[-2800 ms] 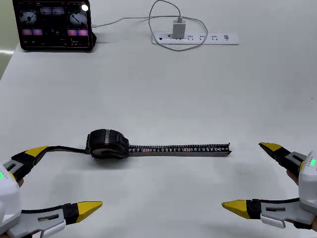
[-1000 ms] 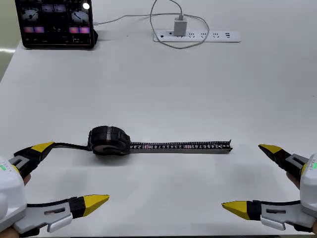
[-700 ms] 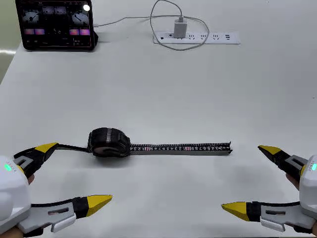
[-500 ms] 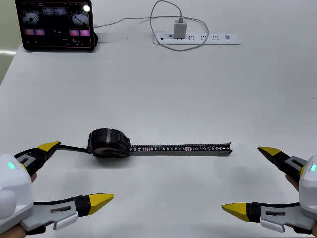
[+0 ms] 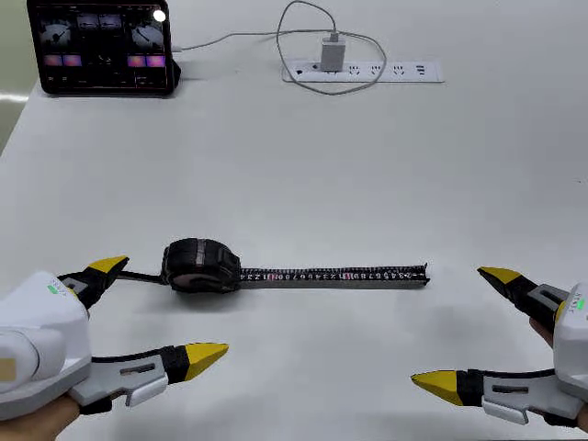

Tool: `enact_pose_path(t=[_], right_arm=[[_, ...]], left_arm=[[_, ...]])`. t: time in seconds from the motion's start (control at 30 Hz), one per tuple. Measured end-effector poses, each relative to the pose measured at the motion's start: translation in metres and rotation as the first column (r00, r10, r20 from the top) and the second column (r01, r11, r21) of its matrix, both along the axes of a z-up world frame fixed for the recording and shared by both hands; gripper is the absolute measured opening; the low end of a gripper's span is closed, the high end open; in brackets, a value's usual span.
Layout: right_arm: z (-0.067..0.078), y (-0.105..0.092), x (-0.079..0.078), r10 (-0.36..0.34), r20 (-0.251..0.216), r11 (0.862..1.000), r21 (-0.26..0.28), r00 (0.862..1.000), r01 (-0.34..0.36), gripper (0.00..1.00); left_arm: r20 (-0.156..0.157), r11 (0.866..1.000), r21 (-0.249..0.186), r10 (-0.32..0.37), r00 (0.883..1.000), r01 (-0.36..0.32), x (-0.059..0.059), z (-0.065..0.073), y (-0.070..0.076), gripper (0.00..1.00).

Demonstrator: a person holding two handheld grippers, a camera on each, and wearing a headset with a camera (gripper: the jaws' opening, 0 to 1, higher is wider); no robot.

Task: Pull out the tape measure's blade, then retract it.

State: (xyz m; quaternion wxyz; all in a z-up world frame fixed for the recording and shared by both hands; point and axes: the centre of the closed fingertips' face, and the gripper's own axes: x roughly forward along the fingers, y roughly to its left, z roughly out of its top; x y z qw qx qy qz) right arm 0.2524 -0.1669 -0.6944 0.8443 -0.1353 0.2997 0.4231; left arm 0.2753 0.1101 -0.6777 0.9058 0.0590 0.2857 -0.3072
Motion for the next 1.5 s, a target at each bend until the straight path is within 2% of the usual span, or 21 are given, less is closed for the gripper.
enact_pose_path(t=[0.33,0.57,0.93,1.07,1.5], right_arm=[[-0.001,0.001,0.002,0.006,-0.002,1.0,0.001,1.0,-0.006,0.94],[-0.001,0.003,0.007,0.016,0.002,1.0,0.001,1.0,-0.016,0.94],[0.0,0.0,0.013,0.018,0.008,1.0,-0.002,1.0,-0.018,0.94],[0.0,-0.001,0.014,0.017,0.007,1.0,-0.001,1.0,-0.017,0.94],[0.001,-0.002,0.014,0.012,0.007,1.0,0.003,1.0,-0.012,0.92]], left_arm=[[-0.01,0.999,-0.018,0.028,1.0,-0.028,0.012,-0.006,-0.011,0.95],[-0.035,0.997,-0.043,0.057,0.998,-0.059,0.02,-0.011,-0.016,0.95],[-0.058,0.996,-0.055,0.072,0.996,-0.075,0.022,-0.019,-0.018,0.92],[-0.067,0.994,-0.074,0.072,0.995,-0.077,0.021,-0.019,-0.022,0.92],[-0.064,0.993,-0.072,0.091,0.994,-0.096,0.022,-0.022,-0.023,0.89]])
